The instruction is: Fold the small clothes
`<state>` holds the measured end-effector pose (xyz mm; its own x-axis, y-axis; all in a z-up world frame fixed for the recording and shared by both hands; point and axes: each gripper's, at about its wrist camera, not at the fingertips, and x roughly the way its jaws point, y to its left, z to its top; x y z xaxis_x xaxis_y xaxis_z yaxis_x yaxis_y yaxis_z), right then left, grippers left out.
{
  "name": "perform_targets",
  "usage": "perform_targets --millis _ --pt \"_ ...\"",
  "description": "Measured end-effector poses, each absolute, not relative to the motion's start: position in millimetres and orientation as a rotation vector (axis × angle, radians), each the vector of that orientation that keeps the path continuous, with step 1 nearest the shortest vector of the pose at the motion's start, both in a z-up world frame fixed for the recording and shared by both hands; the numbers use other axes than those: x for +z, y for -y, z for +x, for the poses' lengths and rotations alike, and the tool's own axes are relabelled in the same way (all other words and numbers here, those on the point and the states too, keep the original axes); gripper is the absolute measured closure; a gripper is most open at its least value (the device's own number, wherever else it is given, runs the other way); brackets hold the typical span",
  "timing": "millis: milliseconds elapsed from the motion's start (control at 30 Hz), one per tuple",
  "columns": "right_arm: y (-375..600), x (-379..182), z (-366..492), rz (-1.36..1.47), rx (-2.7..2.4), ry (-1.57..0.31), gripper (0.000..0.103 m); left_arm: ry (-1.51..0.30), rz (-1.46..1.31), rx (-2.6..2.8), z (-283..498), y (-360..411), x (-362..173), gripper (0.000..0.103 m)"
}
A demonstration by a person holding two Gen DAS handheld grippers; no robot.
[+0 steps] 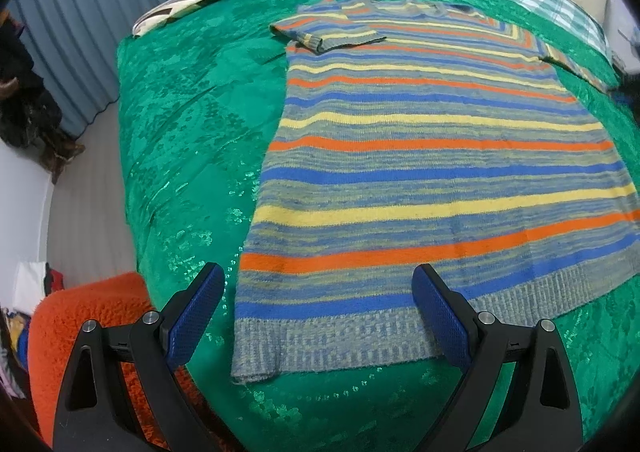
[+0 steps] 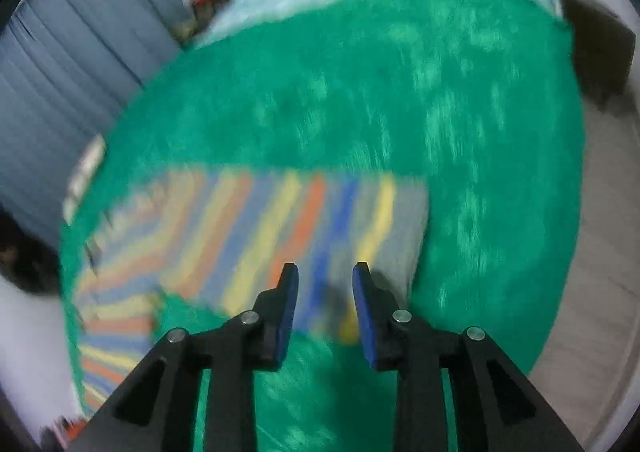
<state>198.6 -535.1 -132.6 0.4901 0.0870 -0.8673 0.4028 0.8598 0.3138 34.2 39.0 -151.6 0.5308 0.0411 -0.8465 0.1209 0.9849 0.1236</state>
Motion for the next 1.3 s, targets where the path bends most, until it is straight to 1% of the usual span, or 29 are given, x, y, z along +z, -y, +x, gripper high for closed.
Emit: perform_targets --millis 33,67,167,200,233,300,333,367,467,567,667,733,800,900,967,1000,1033,1067,1100,1133,1167,1233,1267,1300 --pt "537 -140 194 0.522 -0.233 -1.077 0.081 -1.009 0.177 -0.047 33 -39 -151 0.007" --pt "539 -140 184 0.538 -0.252 -1.049 0.082 -1.007 0.178 -0.044 32 -41 -149 0.007" --pt "530 -122 161 0.460 -0.371 -1.037 0.077 -1.006 0.161 -0.041 27 -48 -140 0.007" --pt "521 -112 150 0.432 -0.368 -1.028 0.077 -1.007 0.140 -0.053 25 -52 -133 0.007" --pt "509 -100 141 0.397 -0.354 -1.015 0.074 -1.005 0.119 -0.074 22 -56 -125 0.007" --pt "478 -78 121 0.338 -0.294 -0.996 0.065 -0.993 0.110 -0.109 21 -59 -112 0.007" --pt "458 -66 108 0.310 -0.248 -0.984 0.059 -0.982 0.115 -0.128 23 -58 -104 0.007" --pt "437 -56 101 0.286 -0.207 -0.973 0.055 -0.976 0.118 -0.142 25 -58 -99 0.007" --pt "362 -42 75 0.239 -0.032 -0.968 0.049 -0.937 0.144 -0.215 39 -53 -72 0.007" --pt "285 -49 59 0.223 0.168 -0.986 0.049 -0.882 0.158 -0.274 63 -54 -38 0.007" --pt "227 -76 48 0.188 0.259 -1.022 0.049 -0.836 0.117 -0.306 87 -60 -12 0.006" --pt "207 -94 40 0.173 0.262 -1.051 0.049 -0.809 0.117 -0.350 115 -57 6 0.005" --pt "193 -108 45 0.125 0.240 -1.068 0.049 -0.808 0.168 -0.410 146 -46 10 0.003" --pt "177 -121 48 -0.037 0.187 -1.068 0.049 -0.837 0.292 -0.442 187 -20 -9 0.004" --pt "181 -123 45 -0.056 0.185 -1.073 0.049 -0.860 0.351 -0.470 215 0 -34 0.005" --pt "184 -125 47 -0.038 0.191 -1.080 0.049 -0.868 0.369 -0.491 232 11 -52 0.010" --pt "187 -130 48 -0.014 0.198 -1.090 0.049 -0.874 0.378 -0.503 239 16 -61 0.021" --pt "190 -133 44 0.001 0.196 -1.103 0.049 -0.900 0.404 -0.523 255 25 -81 0.027" --pt "192 -138 44 0.007 0.190 -1.115 0.049 -0.919 0.414 -0.526 264 28 -90 0.036" --pt "195 -143 45 0.012 0.185 -1.125 0.049 -0.949 0.423 -0.518 276 32 -106 0.041" --pt "196 -143 42 0.016 0.185 -1.125 0.049 -0.989 0.431 -0.503 289 30 -126 0.043" --pt "197 -143 42 0.015 0.188 -1.121 0.049 -1.035 0.462 -0.495 299 28 -149 0.043" --pt "196 -143 40 0.010 0.190 -1.121 0.049 -1.059 0.498 -0.498 301 28 -162 0.041" --pt "196 -143 41 0.005 0.190 -1.121 0.048 -1.056 0.522 -0.514 300 27 -170 0.038"
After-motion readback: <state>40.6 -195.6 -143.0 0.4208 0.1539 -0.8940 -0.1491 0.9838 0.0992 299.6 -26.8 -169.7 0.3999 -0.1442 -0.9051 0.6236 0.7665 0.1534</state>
